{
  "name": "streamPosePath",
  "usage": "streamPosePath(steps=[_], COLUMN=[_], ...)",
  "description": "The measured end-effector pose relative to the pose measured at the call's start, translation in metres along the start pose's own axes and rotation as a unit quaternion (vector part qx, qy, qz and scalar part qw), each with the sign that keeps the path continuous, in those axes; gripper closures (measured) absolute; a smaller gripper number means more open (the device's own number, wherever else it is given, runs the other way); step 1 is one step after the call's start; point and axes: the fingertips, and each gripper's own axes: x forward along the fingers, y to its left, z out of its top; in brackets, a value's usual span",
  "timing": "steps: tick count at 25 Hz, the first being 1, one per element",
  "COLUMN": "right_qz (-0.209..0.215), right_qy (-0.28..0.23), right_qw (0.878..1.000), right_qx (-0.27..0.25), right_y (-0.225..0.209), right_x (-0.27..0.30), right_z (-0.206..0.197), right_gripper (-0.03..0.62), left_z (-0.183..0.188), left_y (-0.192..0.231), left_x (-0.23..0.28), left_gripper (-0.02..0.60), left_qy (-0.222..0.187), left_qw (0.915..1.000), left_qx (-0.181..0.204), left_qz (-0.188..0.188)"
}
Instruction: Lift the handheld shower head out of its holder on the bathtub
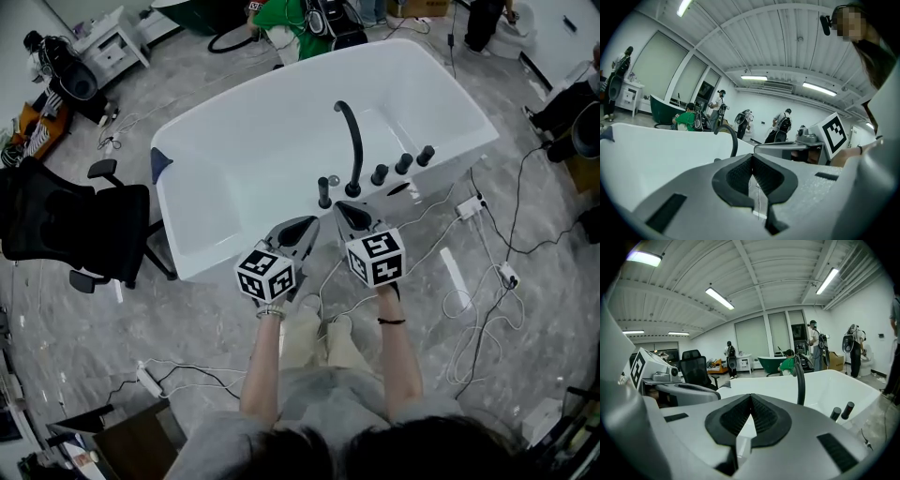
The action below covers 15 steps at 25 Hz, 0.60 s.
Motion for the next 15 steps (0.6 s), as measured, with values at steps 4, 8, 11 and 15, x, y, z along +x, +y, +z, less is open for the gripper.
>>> streamPosePath(steps=[4,8,11,15], right_qz=[0.008,0.010,0.010,0.008], right_qy=[0.015,0.036,0.051,0.070], right_qw=[1.000,0.999,0.999,0.997], right_qx=[0.003,0.009,0.015,0.026], right_y=[-0.005,-0.012,-0.016,-0.024], right_x=[0.025,0.046,0.060,0.078], right_z=[-0.014,-0.036,-0.053,-0.073], right_gripper=[0.592,0.592,0.591,0.551], left_z=[-0.013,-0.030,-0.042,-0.056], left_y=[0.019,0.031,0.041,0.056], left_x=[0.007,0.016,0.021,0.028], left_gripper=[0.577,0.577,0.577,0.577], left_qy=[0.007,0.017,0.025,0.032], left_qw=[0.9999,0.9994,0.9989,0.9980], left_qx=[-0.015,-0.029,-0.039,-0.054], left_qz=[0.003,0.000,-0.001,0.000])
